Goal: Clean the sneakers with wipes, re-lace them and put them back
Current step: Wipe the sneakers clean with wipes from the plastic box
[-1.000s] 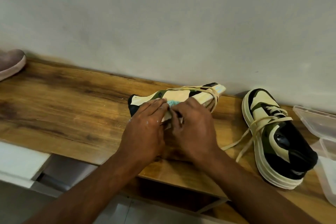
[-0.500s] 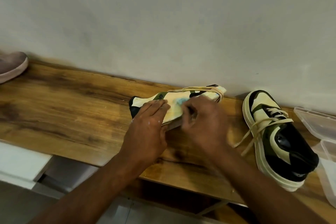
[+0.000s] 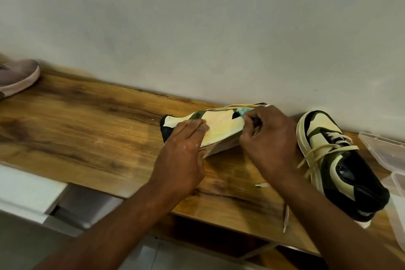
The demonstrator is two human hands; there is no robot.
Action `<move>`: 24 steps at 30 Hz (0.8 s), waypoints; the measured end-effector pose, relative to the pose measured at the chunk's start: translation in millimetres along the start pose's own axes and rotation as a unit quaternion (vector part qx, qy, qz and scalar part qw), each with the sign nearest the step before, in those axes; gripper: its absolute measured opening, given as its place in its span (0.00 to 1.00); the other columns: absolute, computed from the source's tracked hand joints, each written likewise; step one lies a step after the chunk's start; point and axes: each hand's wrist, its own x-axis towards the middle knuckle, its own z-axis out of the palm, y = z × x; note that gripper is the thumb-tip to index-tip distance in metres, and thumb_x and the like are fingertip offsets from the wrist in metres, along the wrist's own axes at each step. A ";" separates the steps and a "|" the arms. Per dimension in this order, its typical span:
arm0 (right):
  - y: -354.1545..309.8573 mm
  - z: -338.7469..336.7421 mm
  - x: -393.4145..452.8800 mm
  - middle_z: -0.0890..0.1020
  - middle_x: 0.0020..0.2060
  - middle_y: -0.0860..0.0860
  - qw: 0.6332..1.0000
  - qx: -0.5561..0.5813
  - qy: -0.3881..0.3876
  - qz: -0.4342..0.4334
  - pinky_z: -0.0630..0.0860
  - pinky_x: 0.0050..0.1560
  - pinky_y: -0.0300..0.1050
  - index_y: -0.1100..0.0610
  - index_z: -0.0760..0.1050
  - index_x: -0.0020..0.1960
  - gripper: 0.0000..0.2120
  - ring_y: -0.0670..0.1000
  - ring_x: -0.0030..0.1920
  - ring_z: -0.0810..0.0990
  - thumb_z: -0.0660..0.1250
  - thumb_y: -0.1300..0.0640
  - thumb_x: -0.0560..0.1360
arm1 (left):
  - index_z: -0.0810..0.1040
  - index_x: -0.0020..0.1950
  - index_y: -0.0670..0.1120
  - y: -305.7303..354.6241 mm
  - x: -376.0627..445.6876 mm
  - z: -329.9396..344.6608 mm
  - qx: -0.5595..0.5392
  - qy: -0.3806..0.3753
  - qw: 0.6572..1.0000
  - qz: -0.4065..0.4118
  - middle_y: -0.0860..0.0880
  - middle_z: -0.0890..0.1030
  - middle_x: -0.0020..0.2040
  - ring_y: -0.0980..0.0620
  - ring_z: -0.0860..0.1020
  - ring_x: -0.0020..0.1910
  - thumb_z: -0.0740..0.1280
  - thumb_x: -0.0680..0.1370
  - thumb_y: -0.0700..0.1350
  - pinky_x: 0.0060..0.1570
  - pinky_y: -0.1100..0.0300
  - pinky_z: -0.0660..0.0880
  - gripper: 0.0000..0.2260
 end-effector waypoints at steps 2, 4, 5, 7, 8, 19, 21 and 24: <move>-23.8 11.1 -21.7 0.82 0.44 0.48 0.998 0.000 -0.050 -0.045 0.80 0.37 0.49 0.52 0.83 0.49 0.05 0.49 0.43 0.79 0.68 0.54 0.76 | 0.77 0.73 0.41 0.9 0.5 -0.6 0.002 -0.004 1.000 -0.003 0.44 0.78 0.73 0.44 0.73 0.73 0.78 0.70 0.33 0.72 0.50 0.70 0.31; -33.2 16.2 -29.6 0.82 0.44 0.49 0.993 -0.017 -0.077 -0.086 0.78 0.35 0.46 0.52 0.83 0.51 0.08 0.50 0.43 0.79 0.66 0.52 0.78 | 0.77 0.74 0.40 -0.6 1.7 -1.7 0.005 -0.011 1.000 -0.004 0.43 0.77 0.73 0.43 0.73 0.74 0.78 0.71 0.33 0.73 0.48 0.71 0.31; -28.6 16.1 -26.0 0.82 0.44 0.49 0.992 -0.027 -0.077 -0.094 0.78 0.35 0.47 0.52 0.83 0.51 0.08 0.50 0.43 0.80 0.67 0.51 0.78 | 0.77 0.74 0.40 -1.7 2.4 -2.3 0.007 -0.013 1.000 -0.002 0.43 0.77 0.73 0.43 0.73 0.74 0.78 0.71 0.34 0.73 0.47 0.72 0.31; -14.2 10.3 -12.6 0.82 0.44 0.49 0.994 -0.037 -0.060 -0.084 0.79 0.36 0.50 0.52 0.83 0.50 0.07 0.52 0.44 0.80 0.68 0.52 0.77 | 0.77 0.74 0.41 -2.7 4.2 -3.2 0.006 -0.012 1.000 -0.001 0.44 0.77 0.73 0.44 0.73 0.74 0.78 0.72 0.35 0.72 0.47 0.73 0.30; -5.9 6.7 -5.8 0.83 0.44 0.49 0.996 -0.041 -0.043 -0.070 0.79 0.37 0.51 0.52 0.83 0.49 0.06 0.52 0.45 0.81 0.69 0.52 0.76 | 0.77 0.74 0.42 -2.5 4.1 -3.3 0.002 -0.013 1.000 -0.004 0.45 0.77 0.74 0.45 0.72 0.74 0.78 0.73 0.36 0.72 0.48 0.73 0.30; -24.8 15.1 -21.8 0.81 0.43 0.48 0.992 -0.037 -0.068 -0.102 0.78 0.34 0.47 0.52 0.83 0.50 0.05 0.51 0.42 0.79 0.70 0.53 0.76 | 0.77 0.74 0.41 -2.5 1.7 -0.2 0.011 -0.003 1.000 0.002 0.44 0.77 0.73 0.45 0.72 0.73 0.77 0.72 0.34 0.71 0.56 0.65 0.30; -4.3 5.7 -2.5 0.82 0.43 0.48 0.996 -0.041 -0.030 -0.077 0.77 0.37 0.48 0.52 0.83 0.48 0.05 0.52 0.43 0.80 0.69 0.53 0.76 | 0.76 0.74 0.43 -3.4 3.0 -2.2 0.001 -0.004 1.000 -0.002 0.46 0.76 0.74 0.47 0.71 0.74 0.77 0.73 0.36 0.71 0.55 0.67 0.30; 18.1 -8.6 17.0 0.83 0.40 0.49 0.999 -0.036 0.027 0.002 0.72 0.36 0.44 0.53 0.82 0.44 0.01 0.52 0.39 0.80 0.71 0.56 0.74 | 0.77 0.73 0.43 -1.9 2.6 -1.7 -0.005 -0.008 1.000 0.004 0.46 0.76 0.73 0.46 0.71 0.73 0.78 0.72 0.35 0.70 0.51 0.71 0.30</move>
